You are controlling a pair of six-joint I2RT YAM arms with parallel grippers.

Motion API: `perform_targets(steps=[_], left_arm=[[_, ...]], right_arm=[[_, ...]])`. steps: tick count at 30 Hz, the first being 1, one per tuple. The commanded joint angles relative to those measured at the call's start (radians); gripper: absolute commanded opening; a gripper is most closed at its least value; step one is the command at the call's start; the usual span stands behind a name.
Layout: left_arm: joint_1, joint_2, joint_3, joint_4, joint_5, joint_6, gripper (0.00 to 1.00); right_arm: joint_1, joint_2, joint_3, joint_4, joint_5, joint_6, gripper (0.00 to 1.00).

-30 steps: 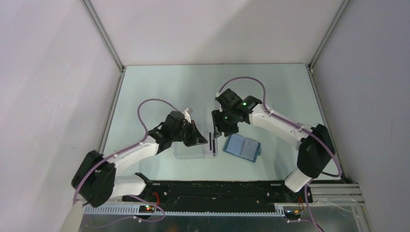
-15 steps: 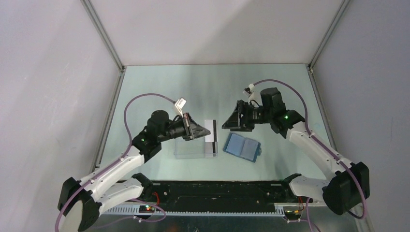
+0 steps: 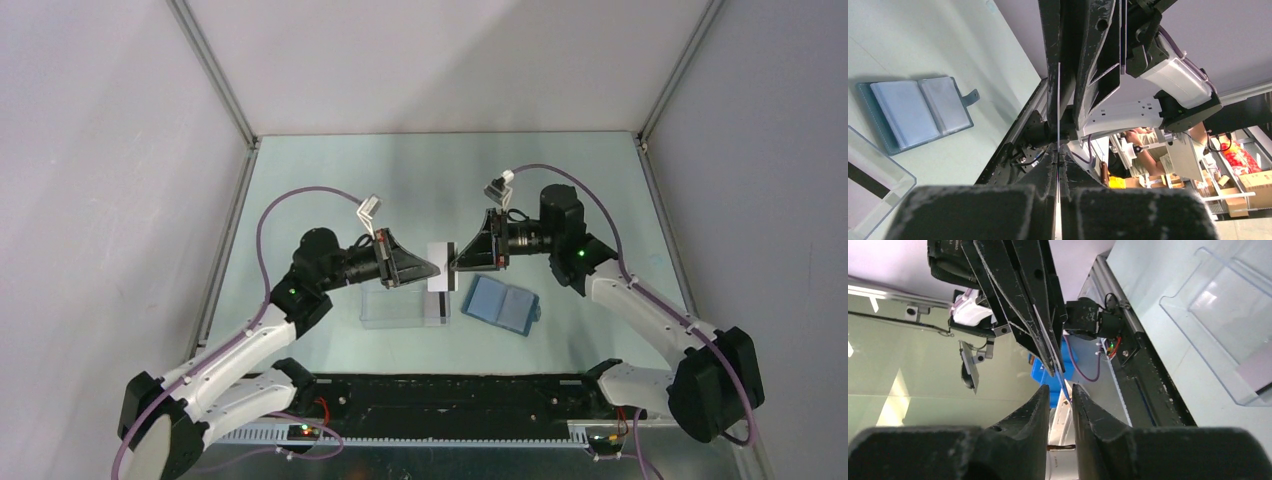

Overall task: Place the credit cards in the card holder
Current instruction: Insert the credit card into the card holder.

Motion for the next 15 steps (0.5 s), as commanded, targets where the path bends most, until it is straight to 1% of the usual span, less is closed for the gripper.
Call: perform_targets(steps=[1,2,3,4,5,7,8,9,10,11,12,13,14,15], left_arm=[[-0.003,-0.018,0.001,0.065,0.028,-0.022,0.00],[-0.004,-0.018,-0.001,0.067,0.029,-0.022,0.00],[-0.004,-0.017,-0.001,0.068,0.028,-0.023,0.00],[-0.004,-0.016,-0.003,0.068,0.028,-0.022,0.00],[-0.004,-0.013,-0.003,0.069,0.027,-0.022,0.00],[-0.003,-0.008,-0.006,0.069,0.026,-0.021,0.02],[-0.003,-0.007,-0.008,0.069,0.024,-0.020,0.11],[-0.003,-0.003,-0.010,0.069,0.017,-0.022,0.19],[-0.004,-0.001,-0.014,0.070,0.013,-0.022,0.35],[-0.004,0.005,-0.016,0.070,0.001,-0.023,0.41],[-0.004,0.009,-0.021,0.069,-0.005,-0.021,0.51],[-0.004,0.020,-0.024,0.070,-0.017,-0.019,0.54],[-0.004,0.029,-0.027,0.070,-0.024,-0.018,0.57],[-0.004,0.049,-0.027,0.070,-0.036,-0.018,0.58]], right_arm=[[0.032,0.028,0.003,0.145,-0.052,0.069,0.23],[0.040,0.034,0.003,0.148,-0.053,0.073,0.16],[0.042,0.037,0.002,0.155,-0.054,0.075,0.12],[0.049,0.040,0.003,0.157,-0.055,0.076,0.05],[0.052,0.041,0.003,0.157,-0.056,0.074,0.01],[0.052,0.040,0.003,0.144,-0.052,0.063,0.00],[0.050,0.035,0.003,0.134,-0.049,0.046,0.00],[0.043,0.033,0.003,0.103,-0.041,0.037,0.00],[0.038,0.025,0.003,0.082,-0.035,0.005,0.00],[0.025,0.013,0.002,0.027,-0.017,-0.015,0.00],[0.018,0.008,0.003,-0.008,-0.004,-0.060,0.00],[-0.001,-0.006,0.002,-0.105,0.029,-0.087,0.00],[-0.011,-0.013,0.002,-0.150,0.049,-0.144,0.00],[-0.034,-0.026,-0.001,-0.227,0.088,-0.167,0.00]])
